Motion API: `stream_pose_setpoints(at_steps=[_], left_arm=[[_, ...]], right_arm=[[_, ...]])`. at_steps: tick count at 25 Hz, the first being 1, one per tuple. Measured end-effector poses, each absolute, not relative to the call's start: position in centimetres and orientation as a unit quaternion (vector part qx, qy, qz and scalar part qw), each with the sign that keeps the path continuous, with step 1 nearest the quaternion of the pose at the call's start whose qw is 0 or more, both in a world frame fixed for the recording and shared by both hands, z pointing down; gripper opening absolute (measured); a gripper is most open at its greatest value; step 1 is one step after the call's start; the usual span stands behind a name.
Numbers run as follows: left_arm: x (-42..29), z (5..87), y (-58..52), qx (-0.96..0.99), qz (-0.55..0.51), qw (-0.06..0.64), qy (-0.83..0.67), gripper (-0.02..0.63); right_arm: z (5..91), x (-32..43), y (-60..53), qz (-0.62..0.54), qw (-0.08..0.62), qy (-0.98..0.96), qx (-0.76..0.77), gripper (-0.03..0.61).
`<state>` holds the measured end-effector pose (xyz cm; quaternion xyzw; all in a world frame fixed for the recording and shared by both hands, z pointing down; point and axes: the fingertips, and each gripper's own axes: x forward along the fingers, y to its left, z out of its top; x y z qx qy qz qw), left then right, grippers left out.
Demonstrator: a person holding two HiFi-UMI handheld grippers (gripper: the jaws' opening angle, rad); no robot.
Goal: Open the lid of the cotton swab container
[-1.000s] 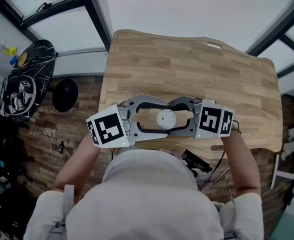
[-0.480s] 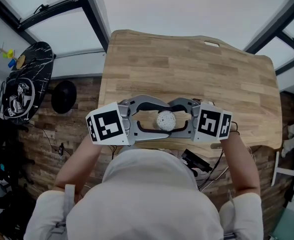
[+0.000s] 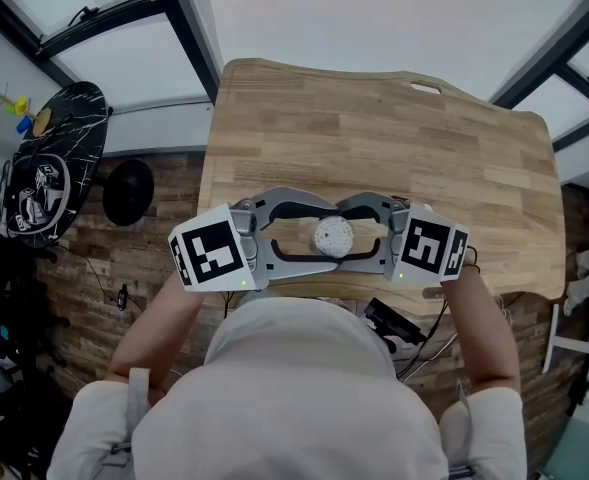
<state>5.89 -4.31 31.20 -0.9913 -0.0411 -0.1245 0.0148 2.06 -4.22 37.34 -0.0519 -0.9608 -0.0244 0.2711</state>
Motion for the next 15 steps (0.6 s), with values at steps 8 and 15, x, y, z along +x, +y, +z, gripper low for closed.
stream_pose_setpoints(at_steps=[8,15], left_arm=[[5.3,32.0,-3.9,-0.986,-0.149,0.049,-0.058,0.253],[5.7,32.9,-3.5,-0.978,-0.183,0.075,-0.064,0.253]], right_arm=[[38.0,2.0,-3.8,-0.012,0.293,-0.953,-0.071,0.259],[39.2,2.2,-3.5,-0.023,0.339,-0.936,-0.088,0.259]])
